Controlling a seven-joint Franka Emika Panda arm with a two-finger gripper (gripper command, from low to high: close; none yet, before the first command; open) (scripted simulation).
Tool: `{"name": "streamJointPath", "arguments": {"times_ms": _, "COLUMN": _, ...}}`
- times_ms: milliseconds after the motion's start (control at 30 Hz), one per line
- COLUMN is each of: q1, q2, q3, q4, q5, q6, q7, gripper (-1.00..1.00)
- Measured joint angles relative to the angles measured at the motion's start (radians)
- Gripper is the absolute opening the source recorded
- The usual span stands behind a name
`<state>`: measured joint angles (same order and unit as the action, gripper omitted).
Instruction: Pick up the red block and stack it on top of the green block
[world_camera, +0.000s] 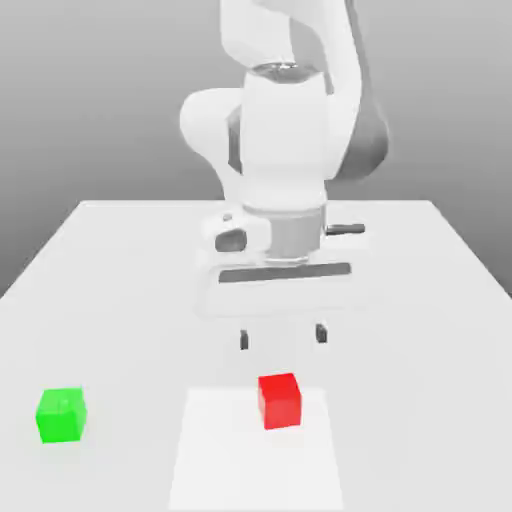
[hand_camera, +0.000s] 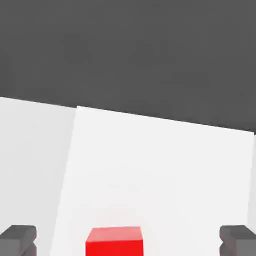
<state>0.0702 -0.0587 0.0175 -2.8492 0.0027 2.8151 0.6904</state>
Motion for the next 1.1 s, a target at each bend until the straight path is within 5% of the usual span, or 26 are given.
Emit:
{"name": "streamJointPath", "arguments": {"times_ms": 200, "q1": 0.006, "q2": 0.226, "q3": -0.008, "q4": 0.013, "q5": -0.015, "q6": 0.189, "q7": 0.008, "gripper": 0.00}}
{"name": "streamJointPath", "arguments": {"times_ms": 233, "q1": 0.007, "q2": 0.256, "q3": -0.009, "q4": 0.017, "q5": -0.016, "q6": 0.214, "q7": 0.007, "gripper": -1.00}}
{"name": "streamJointPath", "arguments": {"times_ms": 467, "q1": 0.006, "q2": 0.260, "q3": -0.009, "q4": 0.017, "q5": -0.020, "q6": 0.218, "q7": 0.012, "gripper": -1.00}}
{"name": "streamJointPath", "arguments": {"times_ms": 700, "q1": 0.001, "q2": 0.033, "q3": 0.000, "q4": -0.014, "q5": -0.003, "q6": 0.022, "q7": -0.002, "gripper": -1.00}}
{"name": "streamJointPath", "arguments": {"times_ms": 1100, "q1": -0.457, "q2": 0.157, "q3": -0.245, "q4": 0.274, "q5": 0.050, "q6": -0.146, "q7": -0.367, "gripper": -1.00}}
